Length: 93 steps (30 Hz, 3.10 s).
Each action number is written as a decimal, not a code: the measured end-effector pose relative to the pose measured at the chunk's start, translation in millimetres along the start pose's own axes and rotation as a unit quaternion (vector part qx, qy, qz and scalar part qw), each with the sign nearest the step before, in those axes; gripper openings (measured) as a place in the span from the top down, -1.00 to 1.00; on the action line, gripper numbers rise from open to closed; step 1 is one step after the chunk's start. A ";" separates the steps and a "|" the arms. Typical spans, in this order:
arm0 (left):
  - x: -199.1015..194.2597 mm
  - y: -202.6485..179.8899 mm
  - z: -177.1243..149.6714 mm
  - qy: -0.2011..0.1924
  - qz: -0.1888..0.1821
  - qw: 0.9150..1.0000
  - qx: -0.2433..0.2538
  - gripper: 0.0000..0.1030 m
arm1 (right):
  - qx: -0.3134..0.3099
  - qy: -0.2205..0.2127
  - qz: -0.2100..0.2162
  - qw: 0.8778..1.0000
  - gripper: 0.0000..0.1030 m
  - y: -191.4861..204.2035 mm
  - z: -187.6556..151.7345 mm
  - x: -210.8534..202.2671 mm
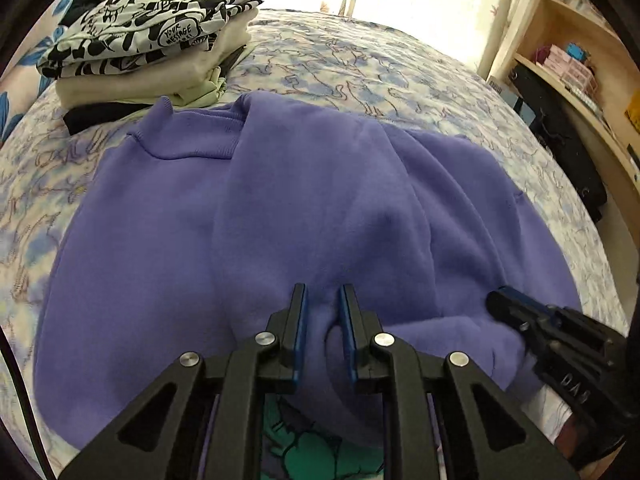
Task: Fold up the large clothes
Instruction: 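Smooth the hood flat on the folded hoodie with both tools, then open, then grasp the hoodie edge with both tools and lift it up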
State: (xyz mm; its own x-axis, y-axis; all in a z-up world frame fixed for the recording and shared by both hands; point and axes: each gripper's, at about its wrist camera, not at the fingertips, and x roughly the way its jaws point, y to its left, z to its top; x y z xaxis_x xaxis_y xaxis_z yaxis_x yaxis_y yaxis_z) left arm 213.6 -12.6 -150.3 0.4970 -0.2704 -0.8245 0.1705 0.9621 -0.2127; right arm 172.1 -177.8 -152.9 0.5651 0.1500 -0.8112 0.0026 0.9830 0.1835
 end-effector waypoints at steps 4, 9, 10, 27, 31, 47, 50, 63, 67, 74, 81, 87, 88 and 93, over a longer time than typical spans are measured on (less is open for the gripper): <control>-1.5 2.3 -10.4 -0.003 0.000 1.000 0.005 0.71 | 0.016 0.001 0.006 1.000 0.93 -6.3 -13.0 3.7; -4.1 0.5 -10.2 -0.008 0.010 1.000 0.013 0.71 | 0.018 0.003 -0.002 1.000 0.93 -4.5 -11.3 4.8; -4.4 0.3 -9.6 -0.009 0.010 1.000 0.013 0.71 | 0.017 0.003 -0.003 1.000 0.93 -4.0 -11.2 4.5; -75.0 -14.9 -14.2 -0.038 0.010 0.999 0.012 -0.24 | 0.012 -0.053 0.000 0.999 0.86 22.6 -17.3 -64.0; -94.2 -13.5 -25.3 -0.036 0.023 0.999 0.012 -0.29 | 0.006 -0.060 0.000 0.998 0.86 30.0 -27.3 -83.9; -149.6 12.7 -73.7 -0.035 0.043 0.998 -0.006 -0.46 | -0.019 -0.035 -0.004 0.999 0.86 56.7 -67.4 -111.4; -149.9 20.6 -81.7 -0.034 0.039 0.998 -0.020 -0.48 | -0.027 -0.032 0.000 0.999 0.86 63.8 -71.7 -109.3; -102.1 82.5 -98.6 -0.011 -0.080 0.986 -0.144 -0.51 | -0.038 -0.045 0.000 0.998 0.86 85.8 -60.7 -95.7; -85.3 101.4 -94.9 -0.019 -0.101 0.977 -0.188 -0.51 | -0.034 -0.048 -0.001 0.998 0.86 86.7 -51.4 -88.8; -54.0 126.9 -84.4 -0.027 -0.115 0.962 -0.244 -0.51 | -0.023 -0.053 -0.010 0.998 0.86 80.1 -37.8 -78.0; -25.7 127.0 -62.1 -0.035 -0.112 0.960 -0.254 -0.51 | -0.010 -0.056 -0.014 0.998 0.86 71.1 -20.0 -63.2; -21.5 127.4 -39.3 -0.077 -0.120 0.956 -0.258 -0.48 | -0.015 -0.052 -0.015 0.998 0.86 70.5 -6.4 -47.3; -22.5 126.3 -36.4 -0.085 -0.120 0.956 -0.255 -0.41 | -0.015 -0.052 -0.015 0.998 0.86 71.3 -5.1 -45.3; -29.7 114.9 -26.1 -0.124 -0.070 0.967 -0.211 0.54 | -0.018 -0.047 -0.018 0.999 0.86 70.4 1.5 -30.6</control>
State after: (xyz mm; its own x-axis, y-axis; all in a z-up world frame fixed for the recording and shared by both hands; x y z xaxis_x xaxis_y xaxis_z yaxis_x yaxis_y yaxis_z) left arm 196.2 106.9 -163.9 0.6921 -0.3492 -0.6317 -0.0855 0.8293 -0.5522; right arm 156.1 -113.4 -114.4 0.6406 0.1057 -0.7606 -0.0051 0.9910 0.1334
